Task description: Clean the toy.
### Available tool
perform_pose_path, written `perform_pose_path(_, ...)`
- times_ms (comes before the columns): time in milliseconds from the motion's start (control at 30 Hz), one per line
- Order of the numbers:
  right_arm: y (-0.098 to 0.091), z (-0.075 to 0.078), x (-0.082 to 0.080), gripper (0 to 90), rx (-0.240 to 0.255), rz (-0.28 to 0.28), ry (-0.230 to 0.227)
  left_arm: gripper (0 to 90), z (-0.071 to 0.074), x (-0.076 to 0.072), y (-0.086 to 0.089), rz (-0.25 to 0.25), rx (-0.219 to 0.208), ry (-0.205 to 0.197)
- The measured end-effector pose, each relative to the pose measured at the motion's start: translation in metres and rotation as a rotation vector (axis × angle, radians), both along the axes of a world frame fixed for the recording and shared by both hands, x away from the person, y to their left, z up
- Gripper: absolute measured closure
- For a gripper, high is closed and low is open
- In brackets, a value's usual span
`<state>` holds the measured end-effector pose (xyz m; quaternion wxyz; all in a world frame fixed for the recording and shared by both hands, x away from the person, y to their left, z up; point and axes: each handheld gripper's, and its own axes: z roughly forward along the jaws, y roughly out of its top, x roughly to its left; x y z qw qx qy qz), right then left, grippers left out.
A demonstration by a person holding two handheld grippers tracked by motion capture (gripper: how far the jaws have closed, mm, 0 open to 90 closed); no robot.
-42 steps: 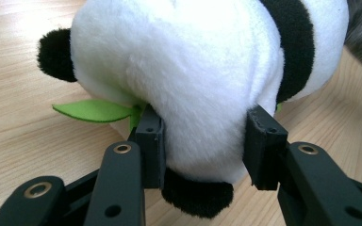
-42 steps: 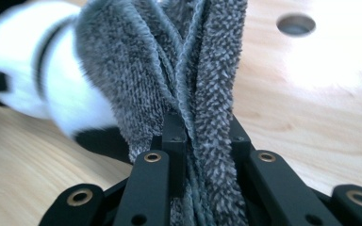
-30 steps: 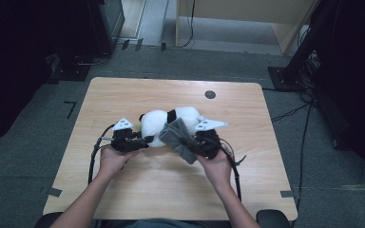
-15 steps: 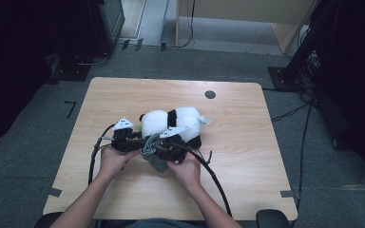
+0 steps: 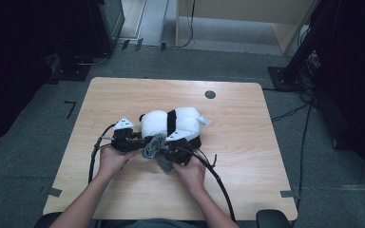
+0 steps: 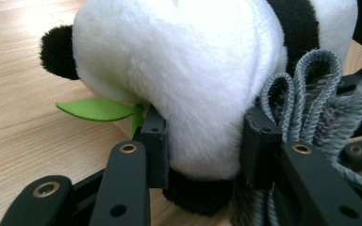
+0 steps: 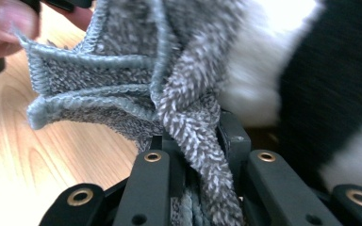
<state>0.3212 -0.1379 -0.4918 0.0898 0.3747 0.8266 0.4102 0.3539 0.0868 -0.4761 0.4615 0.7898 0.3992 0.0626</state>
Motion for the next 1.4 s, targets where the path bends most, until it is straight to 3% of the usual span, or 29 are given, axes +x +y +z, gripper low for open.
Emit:
perform_pose_path(200,-0.023,0.004,-0.003,77.7,-0.021,-0.073,-0.018,60.6,0.000,0.000,0.001,-0.006,0.002,-0.001)
perform_pose_path(300,-0.040,0.005,-0.003,77.9,0.008,-0.111,-0.005,60.8,0.000,0.000,-0.001,-0.011,-0.003,0.001)
perform_pose_path(1000,-0.124,0.001,-0.007,77.8,0.083,-0.355,0.019,61.7,-0.001,0.000,-0.002,-0.010,-0.006,0.006)
perform_pose_path(1133,-0.136,0.003,-0.008,77.9,0.099,-0.412,-0.005,61.6,-0.002,0.000,0.000,-0.005,-0.009,0.003)
perform_pose_path(1233,-0.140,0.010,-0.015,78.0,0.137,-0.409,-0.032,61.5,-0.002,0.001,0.002,0.005,-0.012,0.004)
perform_pose_path(1333,-0.130,0.018,-0.023,78.0,0.127,-0.370,-0.080,61.4,-0.001,0.002,0.004,0.018,-0.015,0.008)
perform_pose_path(1400,-0.124,0.022,-0.027,78.0,0.146,-0.329,-0.093,61.4,-0.001,0.002,0.005,0.021,-0.016,0.009)
